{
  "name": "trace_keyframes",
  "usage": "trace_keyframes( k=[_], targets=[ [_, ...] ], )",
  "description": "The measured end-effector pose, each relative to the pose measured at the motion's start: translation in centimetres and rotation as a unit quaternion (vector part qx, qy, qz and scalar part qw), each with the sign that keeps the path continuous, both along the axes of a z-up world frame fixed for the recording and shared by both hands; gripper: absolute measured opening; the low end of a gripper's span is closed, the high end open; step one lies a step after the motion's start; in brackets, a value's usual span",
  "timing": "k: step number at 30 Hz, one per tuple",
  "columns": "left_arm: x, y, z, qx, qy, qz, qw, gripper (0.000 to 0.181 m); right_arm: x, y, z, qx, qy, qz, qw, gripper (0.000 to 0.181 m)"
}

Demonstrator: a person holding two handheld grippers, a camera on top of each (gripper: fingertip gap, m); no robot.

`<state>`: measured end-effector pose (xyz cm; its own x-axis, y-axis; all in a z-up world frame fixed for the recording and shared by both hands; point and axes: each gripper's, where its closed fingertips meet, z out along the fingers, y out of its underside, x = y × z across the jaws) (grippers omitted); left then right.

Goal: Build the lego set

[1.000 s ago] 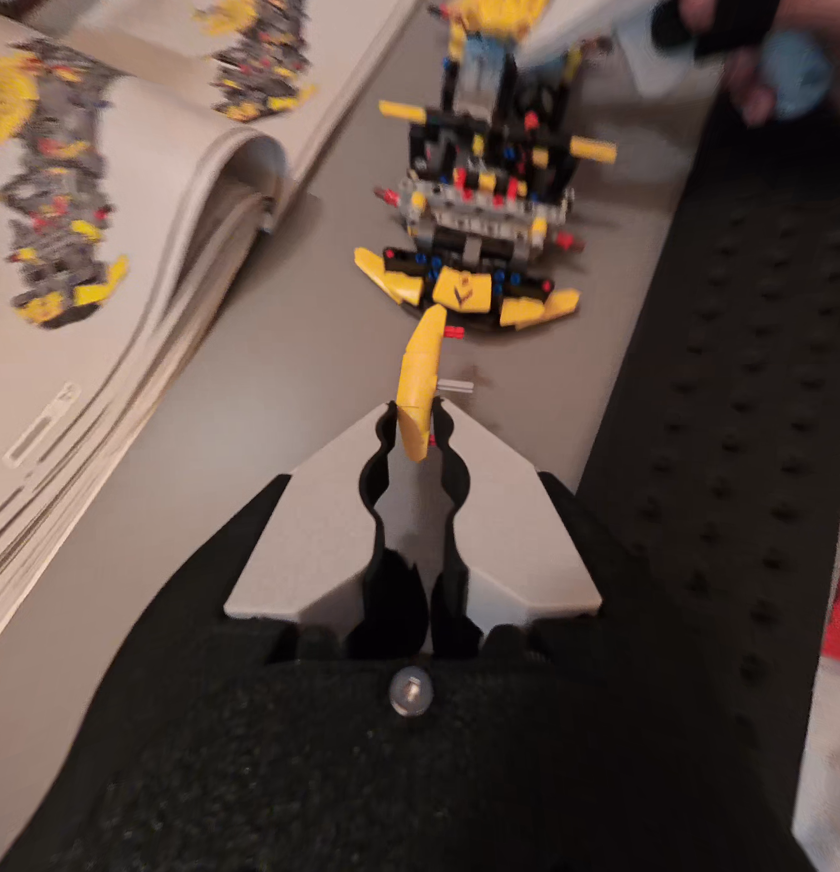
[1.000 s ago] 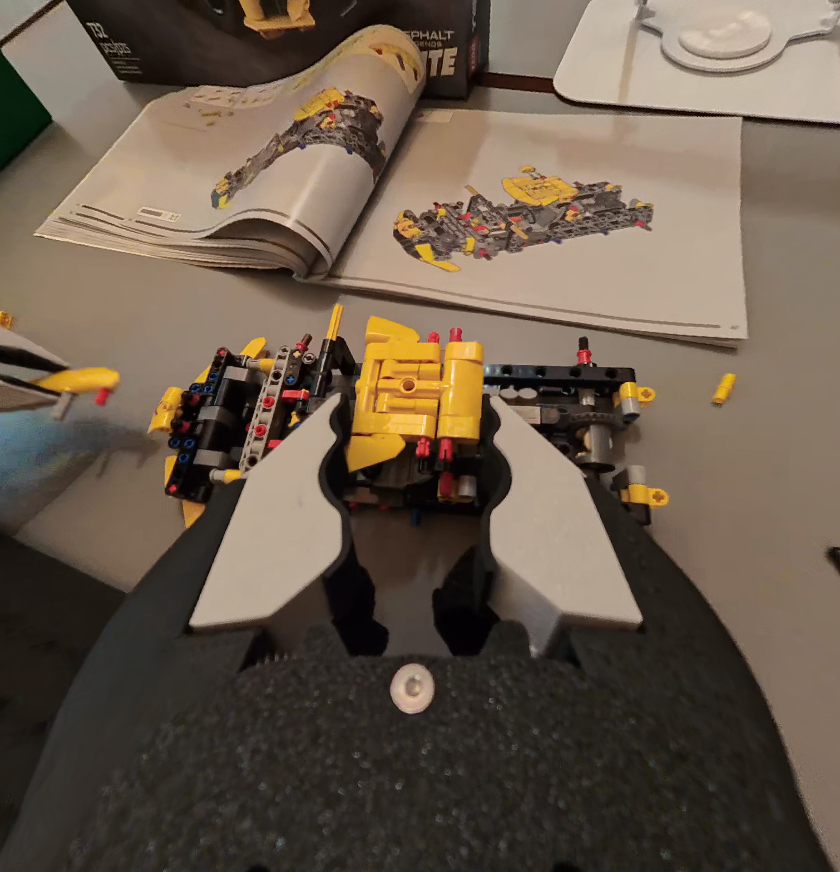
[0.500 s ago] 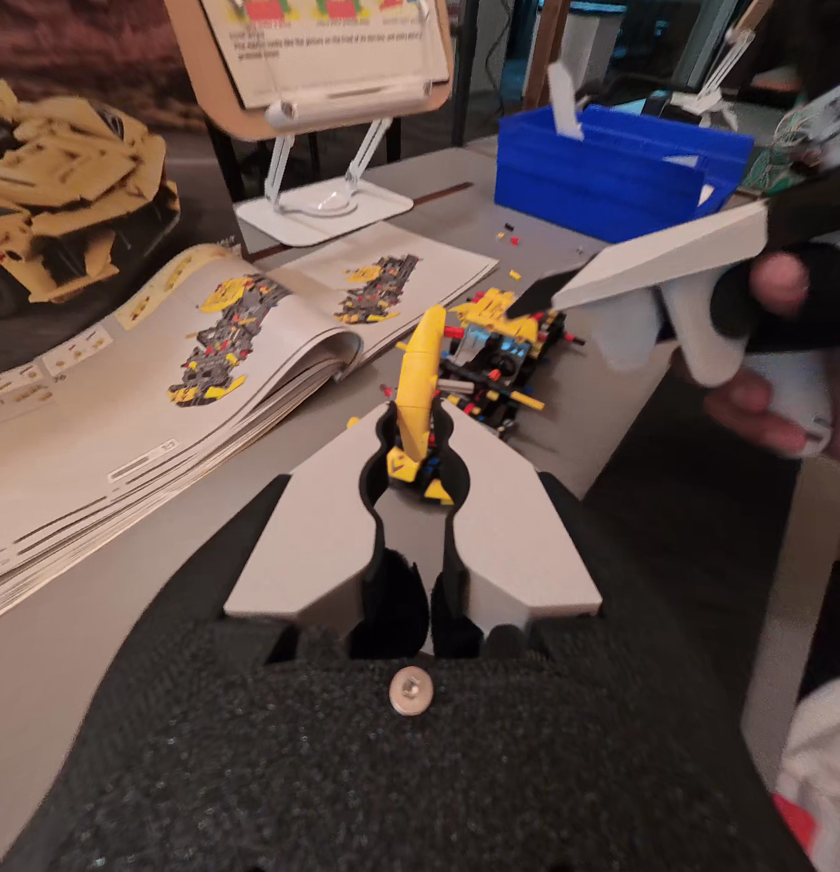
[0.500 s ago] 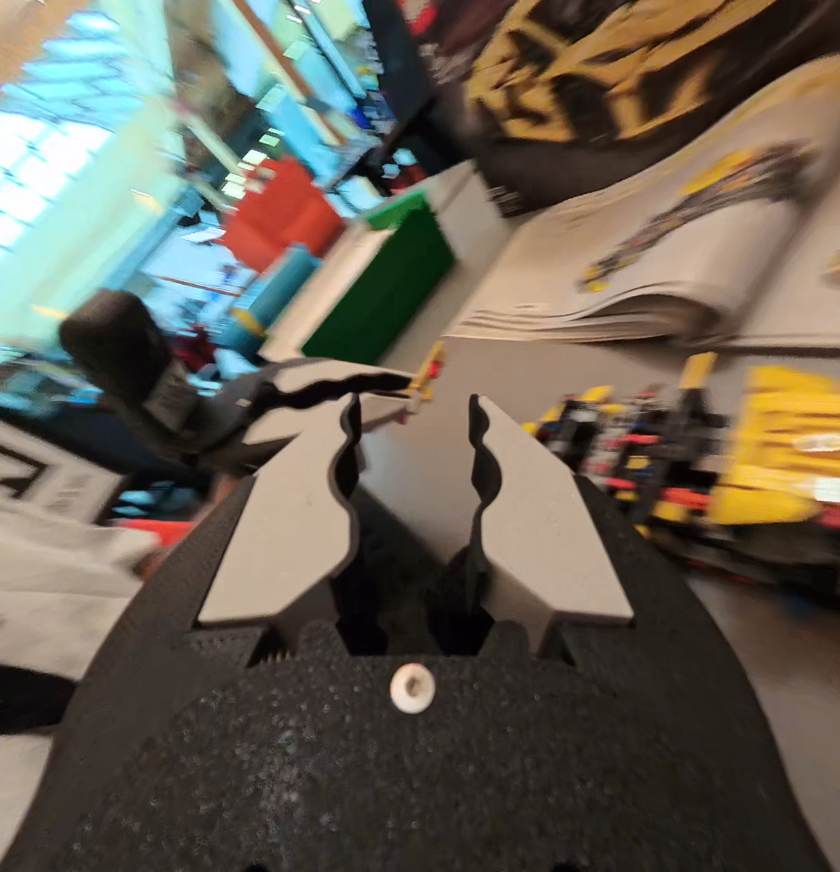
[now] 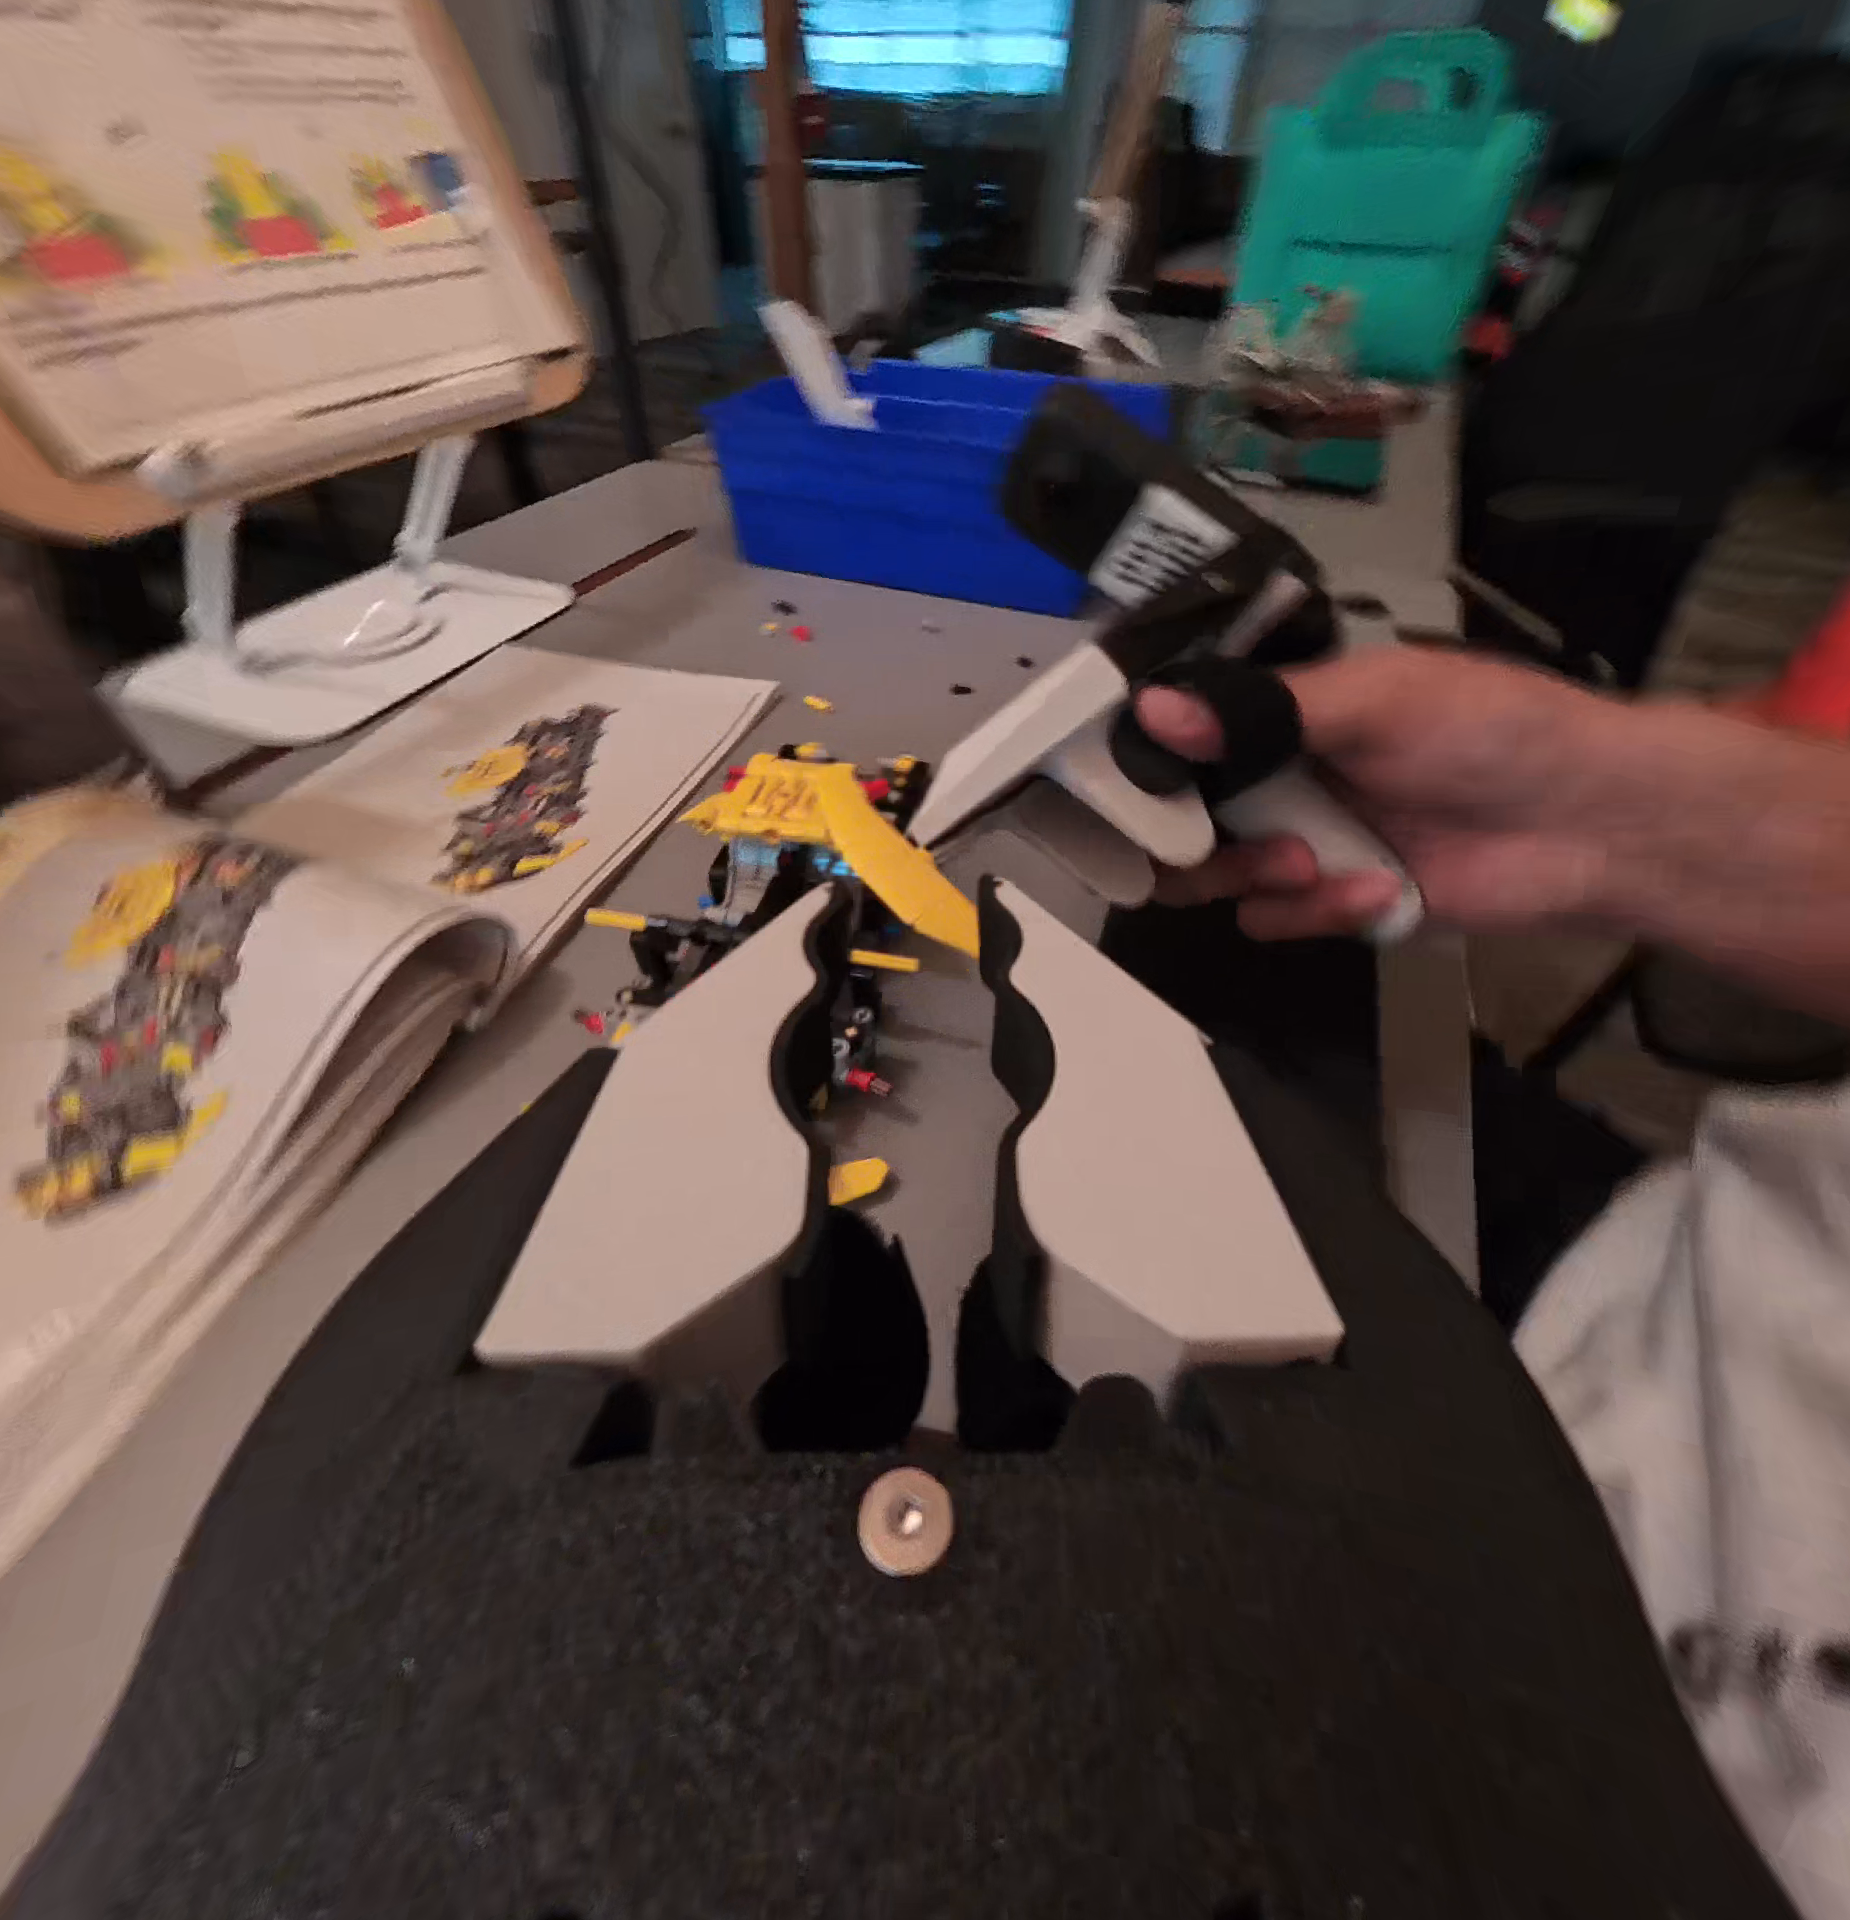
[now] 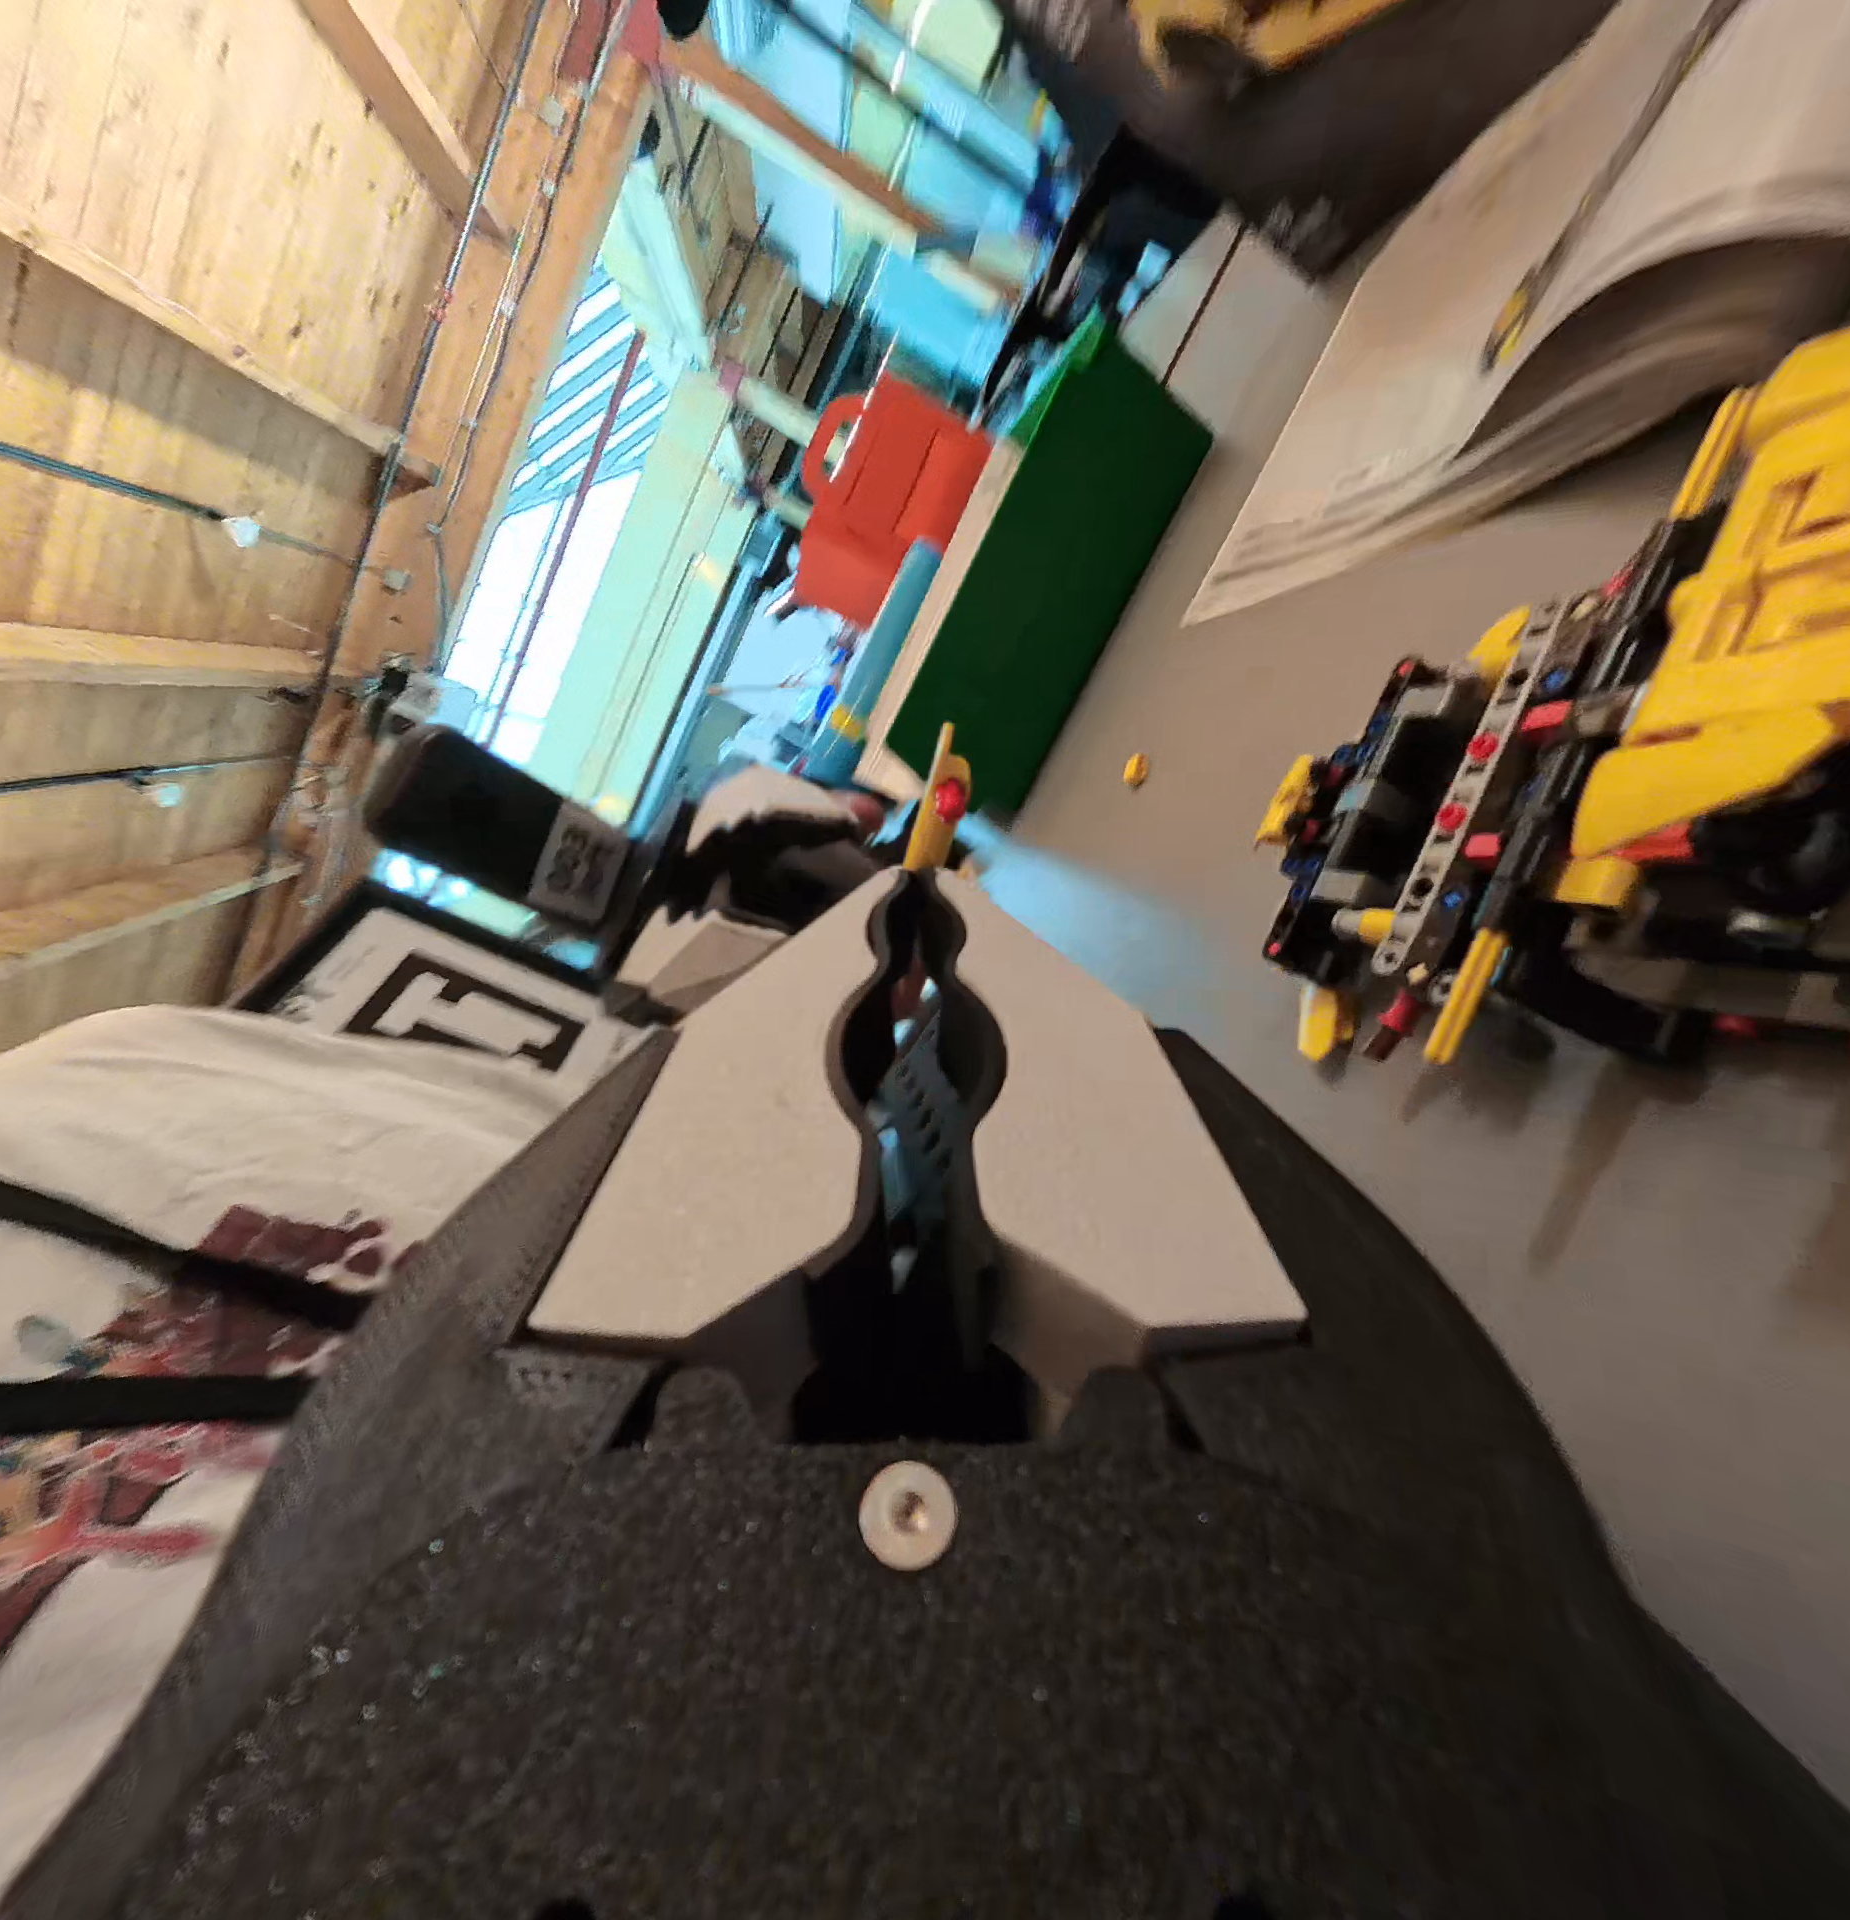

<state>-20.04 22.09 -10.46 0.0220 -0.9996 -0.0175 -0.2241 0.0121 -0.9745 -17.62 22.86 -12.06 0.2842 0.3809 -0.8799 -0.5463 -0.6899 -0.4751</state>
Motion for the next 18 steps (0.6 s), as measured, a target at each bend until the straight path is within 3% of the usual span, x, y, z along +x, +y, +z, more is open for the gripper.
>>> trace_keyframes(
  k=[3, 8, 12, 15, 18],
  targets=[
    [-0.3, 0.8, -1.4, 0.157, 0.062, -0.073, 0.983, 0.027, 0.6, -0.1, 1.1, -0.019, 0.046, 0.051, 0.997, 0.000],
    [1.5, 2.4, -1.5, 0.361, 0.061, -0.085, 0.927, 0.026, 1.5, 0.4, 1.1, -0.040, 0.009, 0.100, 0.994, 0.000],
    [1.2, 3.7, -6.5, 0.329, 0.138, -0.109, 0.928, 0.026, 3.2, 0.7, -1.5, -0.049, -0.101, 0.082, 0.990, 0.000],
    [-0.3, 5.3, -7.1, 0.248, 0.150, -0.082, 0.954, 0.024, 3.5, -1.0, -3.9, 0.011, -0.255, 0.096, 0.962, 0.000],
    [-1.4, 4.1, -7.8, 0.151, 0.159, -0.106, 0.970, 0.024, 1.4, -3.6, -6.4, 0.047, -0.338, 0.170, 0.925, 0.035]
  ],
)
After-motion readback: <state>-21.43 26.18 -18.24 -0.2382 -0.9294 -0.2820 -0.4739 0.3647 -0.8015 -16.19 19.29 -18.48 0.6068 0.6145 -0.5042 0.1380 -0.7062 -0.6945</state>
